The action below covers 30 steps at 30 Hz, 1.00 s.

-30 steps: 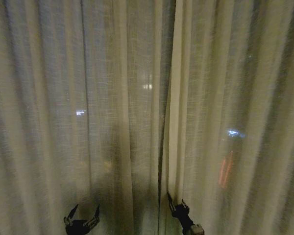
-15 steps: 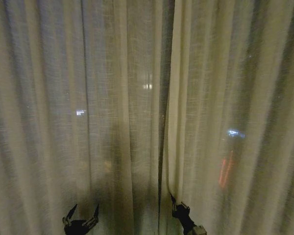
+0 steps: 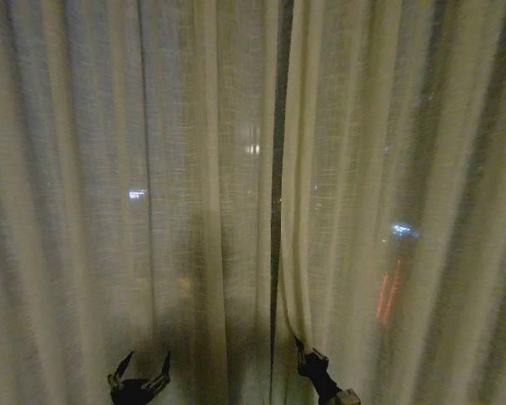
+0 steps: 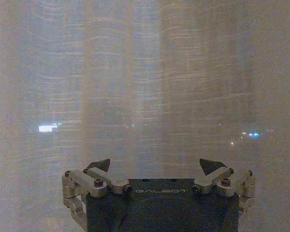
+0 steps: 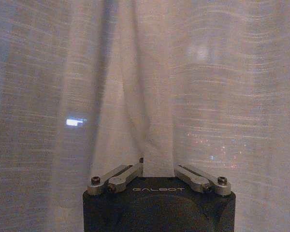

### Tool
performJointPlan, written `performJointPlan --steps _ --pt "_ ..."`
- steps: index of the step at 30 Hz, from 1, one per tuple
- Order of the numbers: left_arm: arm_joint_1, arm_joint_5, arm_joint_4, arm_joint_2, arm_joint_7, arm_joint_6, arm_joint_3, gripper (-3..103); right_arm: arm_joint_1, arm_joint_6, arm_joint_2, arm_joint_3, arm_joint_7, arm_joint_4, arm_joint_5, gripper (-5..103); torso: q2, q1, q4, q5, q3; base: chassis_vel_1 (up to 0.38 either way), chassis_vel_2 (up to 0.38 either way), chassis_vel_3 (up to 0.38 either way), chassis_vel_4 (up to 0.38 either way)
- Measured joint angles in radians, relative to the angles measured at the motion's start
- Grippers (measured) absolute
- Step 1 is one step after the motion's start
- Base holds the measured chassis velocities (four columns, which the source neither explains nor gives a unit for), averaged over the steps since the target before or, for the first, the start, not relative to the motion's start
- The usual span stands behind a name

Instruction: Open the curtains by pulling them apart, changing their state from closed to fully open.

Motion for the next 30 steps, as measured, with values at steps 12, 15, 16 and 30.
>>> performJointPlan --steps 12,15,16,30 --pt "-0.004 0.0 0.004 0.002 0.001 0.002 0.0 100 -0.009 0.0 0.0 0.006 0.001 0.015 -0.002 1 0.0 0.0 0.0 0.0 0.0 -0.234 -0.249 0.23 0.25" --pt "-0.004 0.0 0.004 0.002 0.001 0.002 0.001 100 -0.01 0.0 0.0 0.008 0.001 0.017 -0.002 1 0.0 0.0 -0.0003 0.0006 0.0 -0.269 -0.373 0.257 0.394" --pt "-0.003 0.0 0.003 0.001 0.001 0.002 0.001 100 -0.01 0.001 0.0 0.009 0.001 0.018 -0.002 1 0.0 0.0 -0.0003 0.0004 0.0 -0.276 -0.434 0.255 0.402" --pt "0.017 0.0 -0.006 -0.006 0.002 -0.012 -0.001 100 -0.004 0.021 0.0 0.028 -0.03 0.009 -0.009 1 0.0 0.0 0.0001 -0.0001 0.0 -0.316 -0.389 0.315 0.394"
